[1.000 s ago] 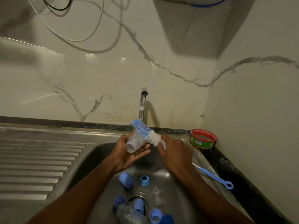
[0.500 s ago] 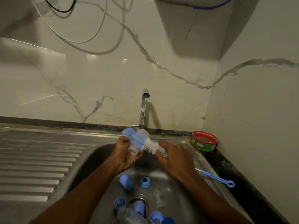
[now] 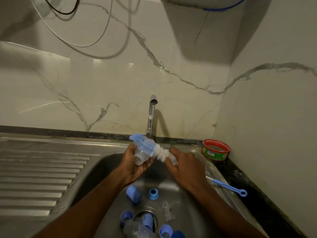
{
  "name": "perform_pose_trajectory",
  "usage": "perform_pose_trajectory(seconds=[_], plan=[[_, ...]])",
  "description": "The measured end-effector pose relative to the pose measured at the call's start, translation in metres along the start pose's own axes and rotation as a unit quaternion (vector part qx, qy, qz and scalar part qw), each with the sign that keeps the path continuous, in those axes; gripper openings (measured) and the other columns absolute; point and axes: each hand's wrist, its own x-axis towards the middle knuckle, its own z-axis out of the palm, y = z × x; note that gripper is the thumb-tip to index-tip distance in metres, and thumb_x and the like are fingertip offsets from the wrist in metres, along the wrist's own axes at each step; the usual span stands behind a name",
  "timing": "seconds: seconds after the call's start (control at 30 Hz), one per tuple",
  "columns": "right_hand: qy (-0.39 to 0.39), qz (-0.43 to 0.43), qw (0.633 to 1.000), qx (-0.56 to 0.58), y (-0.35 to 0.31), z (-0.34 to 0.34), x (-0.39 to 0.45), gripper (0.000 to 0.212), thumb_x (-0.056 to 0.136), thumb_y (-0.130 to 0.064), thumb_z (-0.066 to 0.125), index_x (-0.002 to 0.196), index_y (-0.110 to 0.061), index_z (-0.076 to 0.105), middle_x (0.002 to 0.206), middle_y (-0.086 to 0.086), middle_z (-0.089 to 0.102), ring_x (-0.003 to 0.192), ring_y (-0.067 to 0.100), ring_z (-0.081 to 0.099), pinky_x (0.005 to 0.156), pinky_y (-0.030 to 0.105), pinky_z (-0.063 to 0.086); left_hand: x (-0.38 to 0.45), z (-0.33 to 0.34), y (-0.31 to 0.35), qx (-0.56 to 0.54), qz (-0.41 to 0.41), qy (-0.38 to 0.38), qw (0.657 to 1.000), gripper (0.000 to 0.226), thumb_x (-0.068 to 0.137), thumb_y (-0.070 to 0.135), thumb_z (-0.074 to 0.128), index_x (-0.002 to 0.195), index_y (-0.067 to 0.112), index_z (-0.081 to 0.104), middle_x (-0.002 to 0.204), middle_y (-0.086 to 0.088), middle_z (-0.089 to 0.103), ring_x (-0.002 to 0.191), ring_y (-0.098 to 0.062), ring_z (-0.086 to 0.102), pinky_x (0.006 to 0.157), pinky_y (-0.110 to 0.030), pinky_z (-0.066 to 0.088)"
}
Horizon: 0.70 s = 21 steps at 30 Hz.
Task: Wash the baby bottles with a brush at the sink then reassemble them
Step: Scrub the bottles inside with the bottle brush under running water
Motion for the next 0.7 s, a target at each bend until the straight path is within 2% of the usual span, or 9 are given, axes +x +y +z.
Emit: perform_pose_trajectory(seconds=[0.1, 0.2, 0.27, 0.3, 0.37, 0.47, 0.6, 0.7], plan=[[0.035, 0.028, 0.998, -0.032, 0.004, 0.0, 0.003, 0.032, 0.1, -0.051, 0.049, 0.128, -0.037, 0.053, 0.106, -0.006, 0.07, 0.093, 0.015, 0.064, 0.076, 0.032, 0.049, -0.004, 0.005, -0.001, 0.027, -0.033, 0.006, 0.999, 0.036, 0.099, 0.028, 0.044, 0.119, -0.001, 0.054, 0.117, -0.032, 0.063, 0.099, -0.037, 0.066, 0.077, -0.039, 0.061], [-0.011, 0.009, 1.0, -0.006, 0.004, -0.001, -0.002, 0.034, 0.098, -0.053, 0.052, 0.127, -0.035, 0.056, 0.109, -0.005, 0.07, 0.095, 0.015, 0.064, 0.08, 0.032, 0.051, 0.0, 0.0, -0.001, 0.074, 0.0, 0.038, 0.997, 0.036, 0.101, 0.031, 0.045, 0.117, 0.0, 0.055, 0.109, -0.026, 0.065, 0.093, -0.032, 0.065, 0.076, -0.039, 0.057], [-0.044, -0.03, 0.999, -0.001, 0.001, -0.002, -0.006, 0.036, 0.098, -0.053, 0.053, 0.128, -0.033, 0.056, 0.109, -0.005, 0.069, 0.097, 0.017, 0.064, 0.083, 0.033, 0.051, 0.003, -0.006, 0.001, 0.103, 0.028, 0.053, 0.993, 0.048, 0.091, 0.037, 0.053, 0.12, -0.001, 0.055, 0.11, -0.025, 0.064, 0.093, -0.031, 0.064, 0.08, -0.04, 0.054], [-0.046, -0.041, 0.998, -0.004, -0.001, -0.001, -0.006, 0.037, 0.098, -0.053, 0.053, 0.129, -0.033, 0.055, 0.109, -0.004, 0.068, 0.097, 0.018, 0.063, 0.083, 0.033, 0.051, 0.004, -0.008, 0.002, 0.097, 0.023, 0.056, 0.993, 0.051, 0.09, 0.039, 0.054, 0.12, -0.001, 0.056, 0.109, -0.025, 0.066, 0.093, -0.031, 0.065, 0.08, -0.04, 0.055], [-0.02, -0.02, 0.999, -0.015, -0.001, 0.0, -0.002, 0.034, 0.099, -0.051, 0.051, 0.128, -0.034, 0.054, 0.109, -0.004, 0.068, 0.097, 0.018, 0.064, 0.08, 0.033, 0.049, 0.003, -0.007, 0.004, 0.074, -0.011, 0.046, 0.996, 0.041, 0.101, 0.037, 0.046, 0.118, 0.001, 0.058, 0.106, -0.025, 0.07, 0.095, -0.033, 0.067, 0.081, -0.041, 0.056], [0.024, 0.022, 0.999, -0.029, 0.005, 0.002, 0.003, 0.028, 0.099, -0.051, 0.052, 0.12, -0.033, 0.054, 0.105, -0.004, 0.069, 0.091, 0.017, 0.064, 0.07, 0.031, 0.044, 0.001, -0.001, 0.001, 0.095, -0.032, 0.042, 0.994, 0.036, 0.104, 0.033, 0.042, 0.118, 0.002, 0.054, 0.116, -0.03, 0.063, 0.097, -0.035, 0.064, 0.086, -0.04, 0.052], [-0.044, -0.036, 0.998, 0.013, 0.003, 0.002, -0.006, 0.035, 0.096, -0.055, 0.055, 0.123, -0.034, 0.057, 0.105, -0.006, 0.068, 0.093, 0.015, 0.062, 0.079, 0.032, 0.05, 0.002, -0.002, 0.001, 0.055, 0.005, 0.07, 0.996, 0.048, 0.1, 0.047, 0.046, 0.121, 0.005, 0.056, 0.109, -0.024, 0.065, 0.09, -0.034, 0.066, 0.071, -0.041, 0.06], [-0.016, -0.029, 0.999, -0.009, -0.001, 0.004, -0.003, 0.036, 0.098, -0.054, 0.053, 0.129, -0.035, 0.054, 0.109, -0.005, 0.068, 0.094, 0.016, 0.062, 0.078, 0.031, 0.049, -0.001, 0.0, 0.003, 0.021, -0.012, 0.068, 0.997, 0.048, 0.1, 0.048, 0.045, 0.121, 0.007, 0.058, 0.117, -0.026, 0.064, 0.101, -0.037, 0.063, 0.081, -0.045, 0.054]])
